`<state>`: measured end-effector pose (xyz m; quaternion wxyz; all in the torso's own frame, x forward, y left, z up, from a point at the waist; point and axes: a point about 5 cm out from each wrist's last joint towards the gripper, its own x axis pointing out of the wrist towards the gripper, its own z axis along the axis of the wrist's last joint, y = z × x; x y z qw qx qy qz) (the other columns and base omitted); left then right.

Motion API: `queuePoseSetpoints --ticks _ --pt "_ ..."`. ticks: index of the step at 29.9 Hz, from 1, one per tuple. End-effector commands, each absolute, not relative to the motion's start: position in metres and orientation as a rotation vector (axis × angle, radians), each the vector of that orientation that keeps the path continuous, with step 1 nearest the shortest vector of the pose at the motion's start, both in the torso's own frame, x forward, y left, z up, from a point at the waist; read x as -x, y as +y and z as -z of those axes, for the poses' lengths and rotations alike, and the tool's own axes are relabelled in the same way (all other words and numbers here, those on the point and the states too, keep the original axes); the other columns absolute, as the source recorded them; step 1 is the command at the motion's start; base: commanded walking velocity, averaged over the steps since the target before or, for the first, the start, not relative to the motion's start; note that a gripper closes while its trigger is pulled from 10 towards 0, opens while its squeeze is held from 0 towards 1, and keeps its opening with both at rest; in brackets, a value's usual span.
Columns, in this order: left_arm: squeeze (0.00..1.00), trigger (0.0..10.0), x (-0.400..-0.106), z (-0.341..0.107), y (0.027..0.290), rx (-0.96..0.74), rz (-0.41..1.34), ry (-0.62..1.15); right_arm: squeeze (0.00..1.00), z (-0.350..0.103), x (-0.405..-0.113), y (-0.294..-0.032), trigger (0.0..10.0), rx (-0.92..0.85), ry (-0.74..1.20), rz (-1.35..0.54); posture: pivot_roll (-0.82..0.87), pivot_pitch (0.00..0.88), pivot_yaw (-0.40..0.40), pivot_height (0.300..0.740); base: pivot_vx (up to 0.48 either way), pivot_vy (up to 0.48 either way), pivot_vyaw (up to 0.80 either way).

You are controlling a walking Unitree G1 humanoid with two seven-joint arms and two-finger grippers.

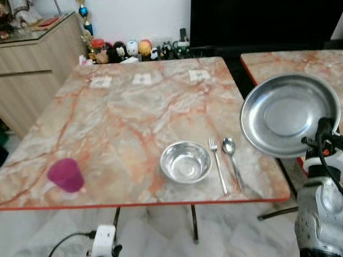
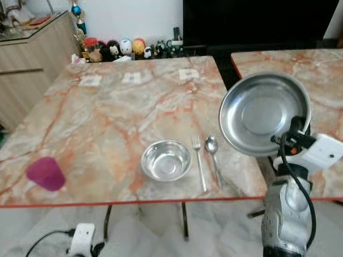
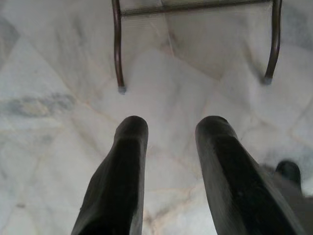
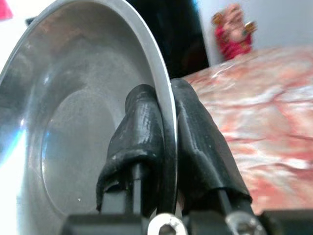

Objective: Setting the table

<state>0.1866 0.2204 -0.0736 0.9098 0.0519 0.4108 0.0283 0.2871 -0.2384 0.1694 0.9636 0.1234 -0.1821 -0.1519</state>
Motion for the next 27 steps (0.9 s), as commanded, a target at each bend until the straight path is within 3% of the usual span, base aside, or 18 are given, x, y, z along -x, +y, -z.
queuePoseSetpoints --ticks 1,7,18,27 --pt "0.00 10.0 -0.1904 0.0726 0.2168 -0.108 -0.049 0.842 0.00 -0.1748 -0.2852 -0.2442 10.0 -0.241 -0.390 0.322 -0.10 0.047 0.045 0.740 0.322 -0.349 0.00" --pt "0.00 10.0 -0.1899 0.0733 0.2144 -0.078 -0.055 0.841 0.00 -0.1714 -0.2844 -0.2461 10.0 -0.265 -0.370 0.330 -0.10 0.048 0.040 0.740 0.329 -0.335 0.00" --pt "0.00 10.0 -0.1850 0.0751 0.2163 -0.079 -0.070 0.845 0.00 -0.1686 -0.2867 -0.2448 10.0 -0.268 -0.351 0.319 -0.09 0.046 0.033 0.740 0.000 0.000 -0.64" --pt "0.00 10.0 -0.1838 0.0757 0.2167 -0.092 -0.066 0.851 0.00 -0.1679 -0.2871 -0.2462 10.0 -0.261 -0.358 0.320 -0.09 0.029 0.030 0.740 0.000 -0.034 0.00"
